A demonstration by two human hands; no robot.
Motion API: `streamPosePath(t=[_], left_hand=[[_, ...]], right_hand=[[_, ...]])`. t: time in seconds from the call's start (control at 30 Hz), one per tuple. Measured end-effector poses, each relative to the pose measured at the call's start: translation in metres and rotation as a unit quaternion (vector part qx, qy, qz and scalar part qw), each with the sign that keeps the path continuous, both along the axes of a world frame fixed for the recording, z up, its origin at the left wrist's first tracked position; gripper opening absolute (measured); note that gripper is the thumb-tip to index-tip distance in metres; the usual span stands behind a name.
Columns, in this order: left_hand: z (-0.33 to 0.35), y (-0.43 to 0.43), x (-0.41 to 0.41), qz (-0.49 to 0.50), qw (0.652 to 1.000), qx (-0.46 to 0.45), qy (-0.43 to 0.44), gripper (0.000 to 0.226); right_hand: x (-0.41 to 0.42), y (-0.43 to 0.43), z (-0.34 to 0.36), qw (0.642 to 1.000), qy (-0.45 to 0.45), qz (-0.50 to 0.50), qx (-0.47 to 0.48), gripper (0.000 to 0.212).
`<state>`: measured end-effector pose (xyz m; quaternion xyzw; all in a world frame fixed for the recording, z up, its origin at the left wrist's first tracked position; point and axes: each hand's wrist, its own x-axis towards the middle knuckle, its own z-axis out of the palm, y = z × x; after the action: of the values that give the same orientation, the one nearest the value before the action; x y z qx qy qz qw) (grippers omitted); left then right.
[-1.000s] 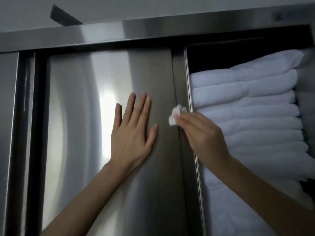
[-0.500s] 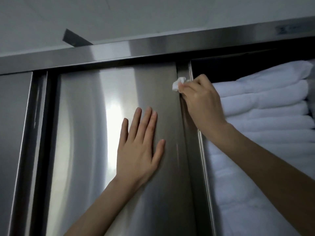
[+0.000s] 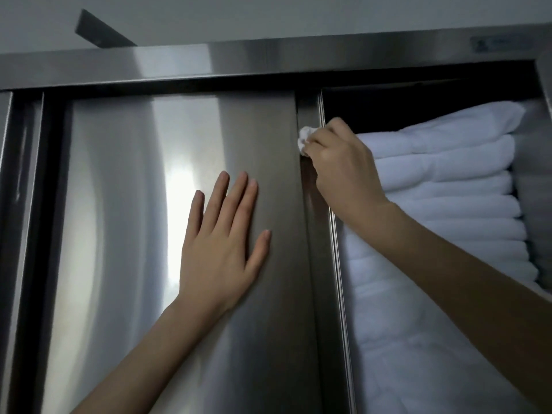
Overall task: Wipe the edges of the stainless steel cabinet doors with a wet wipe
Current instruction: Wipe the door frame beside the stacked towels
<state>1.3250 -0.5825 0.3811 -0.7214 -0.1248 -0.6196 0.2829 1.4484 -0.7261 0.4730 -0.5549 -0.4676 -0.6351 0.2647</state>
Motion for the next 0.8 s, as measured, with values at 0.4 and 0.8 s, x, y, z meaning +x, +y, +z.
streamPosePath(t=[0.4,0.8], left_hand=[[0.000,0.003,-0.002,-0.030,0.999,0.019,-0.014,0.062],[-0.076,0.001,-0.009,-0.012,0.997,0.044,0.060,0.065]], right_hand=[[-0.002,0.004,0.026,1.000,0.003,-0.019,0.000,0.031],[0.002,-0.021,-0.111,0.993,-0.078,0.052,-0.075,0.022]])
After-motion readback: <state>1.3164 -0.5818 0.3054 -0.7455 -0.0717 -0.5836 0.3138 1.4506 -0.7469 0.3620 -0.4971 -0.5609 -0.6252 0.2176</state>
